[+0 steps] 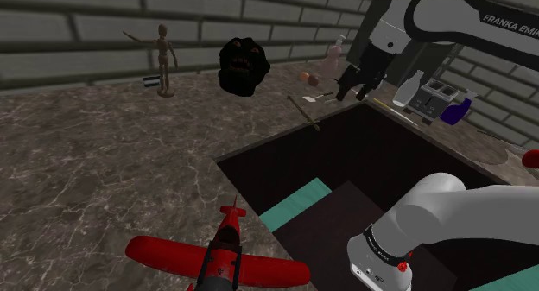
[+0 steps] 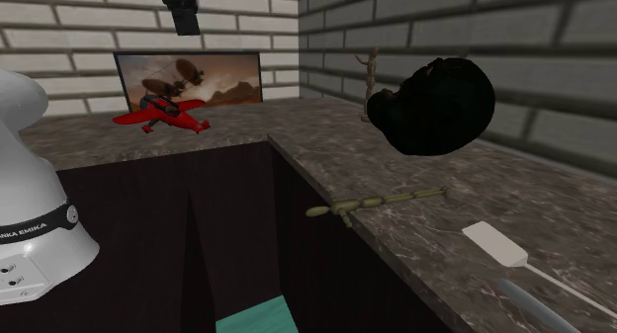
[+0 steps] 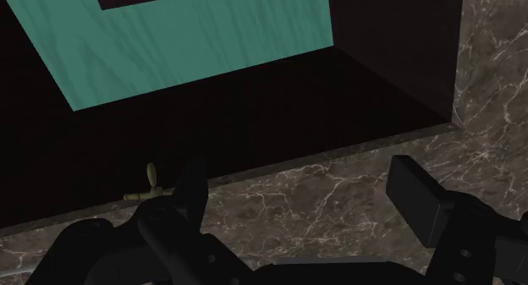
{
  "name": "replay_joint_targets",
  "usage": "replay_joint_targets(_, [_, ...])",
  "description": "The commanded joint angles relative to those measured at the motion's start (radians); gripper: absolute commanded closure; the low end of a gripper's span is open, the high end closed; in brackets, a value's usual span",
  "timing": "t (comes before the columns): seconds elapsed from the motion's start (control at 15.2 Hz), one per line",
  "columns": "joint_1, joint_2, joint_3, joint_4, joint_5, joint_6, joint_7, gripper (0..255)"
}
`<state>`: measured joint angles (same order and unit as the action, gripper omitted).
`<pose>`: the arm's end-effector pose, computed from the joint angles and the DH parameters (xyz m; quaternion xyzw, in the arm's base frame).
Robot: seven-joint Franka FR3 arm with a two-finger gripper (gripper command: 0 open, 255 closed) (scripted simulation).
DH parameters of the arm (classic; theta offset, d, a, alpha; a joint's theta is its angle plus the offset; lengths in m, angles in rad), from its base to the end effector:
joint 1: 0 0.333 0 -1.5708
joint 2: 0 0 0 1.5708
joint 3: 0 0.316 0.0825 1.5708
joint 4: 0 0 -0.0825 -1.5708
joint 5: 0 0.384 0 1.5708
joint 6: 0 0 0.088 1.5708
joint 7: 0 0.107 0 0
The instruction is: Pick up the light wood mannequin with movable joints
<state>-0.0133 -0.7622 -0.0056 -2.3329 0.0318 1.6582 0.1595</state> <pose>0.3225 -0.0035 0.6022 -0.9949 0.0890 -0.0423 0.0209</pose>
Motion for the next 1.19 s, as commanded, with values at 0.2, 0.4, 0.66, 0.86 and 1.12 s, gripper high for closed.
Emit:
replay_joint_targets(0.2, [-0.011, 0.078, -0.033, -0.004, -0.019, 0.076, -0.039, 0])
replay_joint_targets(0.4, [-0.022, 0.165, -0.065, 0.003, -0.033, 0.149, -0.077, 0])
replay_joint_targets(0.66, [-0.033, 0.292, -0.107, 0.031, -0.044, 0.239, -0.128, 0])
replay_joint_targets(0.86, [-0.039, 0.394, -0.137, 0.066, -0.044, 0.3, -0.167, 0])
replay_joint_targets(1.12, [-0.047, 0.537, -0.173, 0.131, -0.033, 0.369, -0.221, 0])
